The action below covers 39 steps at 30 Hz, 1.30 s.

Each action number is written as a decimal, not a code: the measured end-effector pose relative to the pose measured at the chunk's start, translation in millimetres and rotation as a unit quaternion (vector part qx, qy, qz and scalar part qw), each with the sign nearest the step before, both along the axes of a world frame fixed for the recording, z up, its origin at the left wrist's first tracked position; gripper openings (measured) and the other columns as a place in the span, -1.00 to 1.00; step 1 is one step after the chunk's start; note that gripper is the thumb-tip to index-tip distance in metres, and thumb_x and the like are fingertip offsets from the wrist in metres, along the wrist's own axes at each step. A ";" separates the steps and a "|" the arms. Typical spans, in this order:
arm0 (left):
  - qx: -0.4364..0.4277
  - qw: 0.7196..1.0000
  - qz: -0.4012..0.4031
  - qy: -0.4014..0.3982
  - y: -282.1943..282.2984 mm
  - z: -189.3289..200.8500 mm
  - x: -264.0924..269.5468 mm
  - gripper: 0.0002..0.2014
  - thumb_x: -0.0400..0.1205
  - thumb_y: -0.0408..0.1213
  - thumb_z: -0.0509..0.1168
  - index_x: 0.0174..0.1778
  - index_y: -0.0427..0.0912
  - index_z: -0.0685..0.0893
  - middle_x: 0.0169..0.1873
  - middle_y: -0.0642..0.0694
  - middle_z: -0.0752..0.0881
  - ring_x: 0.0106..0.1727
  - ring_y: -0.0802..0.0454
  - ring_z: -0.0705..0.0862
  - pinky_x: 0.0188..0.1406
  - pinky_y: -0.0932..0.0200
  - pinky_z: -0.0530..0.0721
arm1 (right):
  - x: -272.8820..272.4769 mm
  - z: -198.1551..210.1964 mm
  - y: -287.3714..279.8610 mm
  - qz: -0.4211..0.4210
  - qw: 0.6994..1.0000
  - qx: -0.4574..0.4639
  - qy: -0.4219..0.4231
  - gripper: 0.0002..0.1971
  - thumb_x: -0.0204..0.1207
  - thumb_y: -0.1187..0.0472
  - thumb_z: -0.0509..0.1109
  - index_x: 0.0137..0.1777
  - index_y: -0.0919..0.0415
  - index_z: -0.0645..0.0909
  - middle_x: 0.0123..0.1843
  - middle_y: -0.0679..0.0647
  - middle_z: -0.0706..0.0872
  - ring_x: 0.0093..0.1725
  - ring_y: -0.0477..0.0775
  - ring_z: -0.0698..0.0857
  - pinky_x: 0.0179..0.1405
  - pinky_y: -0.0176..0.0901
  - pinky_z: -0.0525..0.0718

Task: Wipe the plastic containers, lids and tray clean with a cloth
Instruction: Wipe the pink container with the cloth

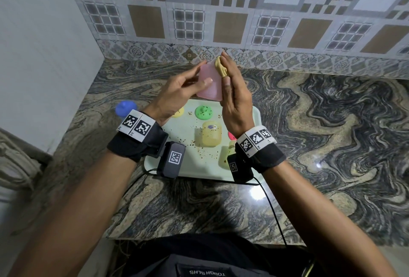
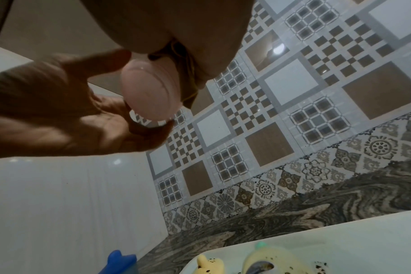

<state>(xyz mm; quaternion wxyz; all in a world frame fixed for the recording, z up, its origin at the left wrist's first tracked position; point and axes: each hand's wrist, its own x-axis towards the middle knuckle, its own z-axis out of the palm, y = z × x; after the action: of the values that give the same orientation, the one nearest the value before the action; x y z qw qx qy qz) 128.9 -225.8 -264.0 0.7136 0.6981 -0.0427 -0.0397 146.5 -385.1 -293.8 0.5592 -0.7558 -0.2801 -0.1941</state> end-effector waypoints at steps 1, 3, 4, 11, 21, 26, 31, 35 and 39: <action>0.031 0.999 0.025 -0.021 0.6 0.6 0.6 -0.28 0.48 -0.05 0.51 0.56 -0.12 0.45 0.30 -0.05 0.71 0.35 0.04 0.66 0.41 -0.01 0.58 | -0.3 -0.1 1.0 0.001 1.000 -0.001 -0.002 -0.60 0.77 0.35 0.05 0.58 0.39 0.36 0.62 0.26 0.39 0.67 0.13 0.29 0.68 0.08 0.25; 0.038 0.997 0.057 -0.045 1.6 -0.9 0.8 -0.21 0.43 -0.07 0.56 0.56 -0.17 0.43 0.29 -0.09 0.71 0.32 0.05 0.68 0.40 -0.03 0.59 | 0.4 -0.8 2.0 0.001 1.000 0.010 0.000 -0.60 0.77 0.33 0.05 0.57 0.38 0.36 0.63 0.26 0.38 0.67 0.14 0.30 0.66 0.16 0.27; 0.005 0.999 0.044 -0.032 2.4 -2.1 0.7 -0.24 0.48 -0.13 0.52 0.58 -0.19 0.40 0.34 -0.14 0.67 0.36 0.02 0.65 0.44 -0.06 0.56 | 0.9 -0.9 1.7 0.000 1.000 0.020 0.005 -0.60 0.77 0.33 0.04 0.57 0.37 0.36 0.62 0.25 0.39 0.66 0.15 0.31 0.65 0.19 0.29; 0.067 0.993 0.091 -0.022 -5.3 -3.3 -3.6 -0.22 0.45 -0.02 0.54 0.56 -0.20 0.44 0.28 -0.06 0.72 0.27 0.16 0.69 0.33 0.14 0.62 | -1.4 -8.6 -1.0 0.030 0.999 0.002 0.019 -0.60 0.77 0.36 0.06 0.58 0.41 0.35 0.63 0.26 0.37 0.68 0.14 0.28 0.68 0.08 0.24; 0.055 0.987 0.153 0.016 -5.6 -21.1 -38.3 -0.43 0.54 -0.23 0.48 0.47 -0.21 0.50 0.26 -0.15 0.71 0.27 0.01 0.71 0.29 0.02 0.67 | -21.4 -28.0 1.9 0.108 0.992 0.000 0.063 -0.60 0.77 0.37 0.05 0.57 0.40 0.35 0.61 0.30 0.39 0.66 0.19 0.32 0.65 0.18 0.28; 0.010 0.990 0.125 0.063 8.3 -24.8 -65.1 -0.48 0.58 -0.06 0.40 0.45 -0.14 0.55 0.32 -0.13 0.68 0.36 -0.07 0.65 0.45 -0.16 0.53 | -33.3 -26.9 16.8 0.128 0.990 0.002 0.060 -0.61 0.77 0.37 0.05 0.57 0.35 0.36 0.60 0.29 0.41 0.63 0.16 0.37 0.65 0.12 0.32; 0.024 0.976 0.210 0.044 36.0 -22.6 -87.1 -0.34 0.51 -0.22 0.51 0.51 -0.23 0.45 0.21 -0.24 0.73 0.25 -0.11 0.72 0.28 -0.04 0.68 | -54.2 -27.0 45.1 0.148 0.987 0.002 0.062 -0.62 0.78 0.34 0.06 0.56 0.30 0.40 0.62 0.23 0.40 0.64 0.13 0.35 0.62 0.22 0.33; 0.047 0.979 0.189 0.062 57.2 -26.5 -109.0 -0.46 0.49 -0.14 0.52 0.36 -0.20 0.60 0.18 -0.14 0.76 0.20 -0.01 0.74 0.23 0.05 0.70 | -72.9 -31.7 71.2 0.152 0.985 -0.021 0.076 -0.62 0.78 0.29 0.07 0.56 0.27 0.41 0.60 0.19 0.44 0.62 0.10 0.38 0.60 0.21 0.36; 0.076 0.977 0.191 0.059 84.5 -25.4 -130.3 -0.56 0.49 -0.30 0.52 0.30 -0.22 0.67 0.14 -0.15 0.77 0.17 0.04 0.74 0.20 0.09 0.70 | -95.1 -39.4 92.1 0.170 0.983 -0.030 0.066 -0.62 0.78 0.30 0.07 0.56 0.26 0.41 0.61 0.11 0.41 0.65 0.11 0.33 0.65 0.05 0.31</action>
<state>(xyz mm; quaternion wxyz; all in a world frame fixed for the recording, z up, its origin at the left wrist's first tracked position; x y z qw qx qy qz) -1.4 -141.3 -289.4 0.6544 0.7418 0.1366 0.0534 51.4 -292.9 -333.2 0.5782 -0.7247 -0.3730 -0.0371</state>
